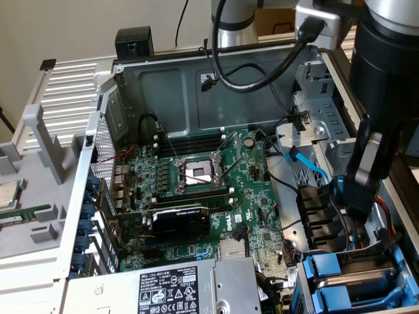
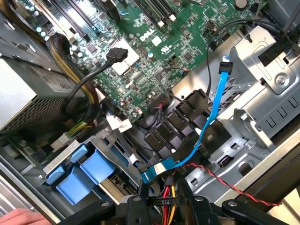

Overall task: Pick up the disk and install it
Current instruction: 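Insert the first disk wire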

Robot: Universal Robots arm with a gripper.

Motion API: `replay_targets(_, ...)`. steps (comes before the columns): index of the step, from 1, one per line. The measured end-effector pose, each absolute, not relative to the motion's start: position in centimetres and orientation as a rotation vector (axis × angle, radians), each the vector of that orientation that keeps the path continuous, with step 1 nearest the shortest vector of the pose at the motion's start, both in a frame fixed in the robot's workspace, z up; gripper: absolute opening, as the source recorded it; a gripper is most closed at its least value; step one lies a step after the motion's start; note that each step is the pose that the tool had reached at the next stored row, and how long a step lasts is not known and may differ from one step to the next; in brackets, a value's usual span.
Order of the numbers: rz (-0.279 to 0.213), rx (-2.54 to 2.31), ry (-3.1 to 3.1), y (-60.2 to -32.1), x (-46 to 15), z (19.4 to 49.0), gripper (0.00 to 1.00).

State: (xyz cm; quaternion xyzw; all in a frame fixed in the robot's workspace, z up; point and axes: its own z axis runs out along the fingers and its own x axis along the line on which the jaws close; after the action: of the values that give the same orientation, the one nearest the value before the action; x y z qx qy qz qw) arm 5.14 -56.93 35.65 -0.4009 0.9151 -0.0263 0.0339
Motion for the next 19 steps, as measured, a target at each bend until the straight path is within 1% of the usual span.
replay_targets(12,-0.086,-1.227,2.817,-56.65,5.11,35.35,0.35)
replay_targets(16,-0.115,-1.228,2.824,-56.63,5.10,35.35,0.35)
replay_targets(19,-0.125,-1.229,2.825,-56.61,5.10,35.33,0.35)
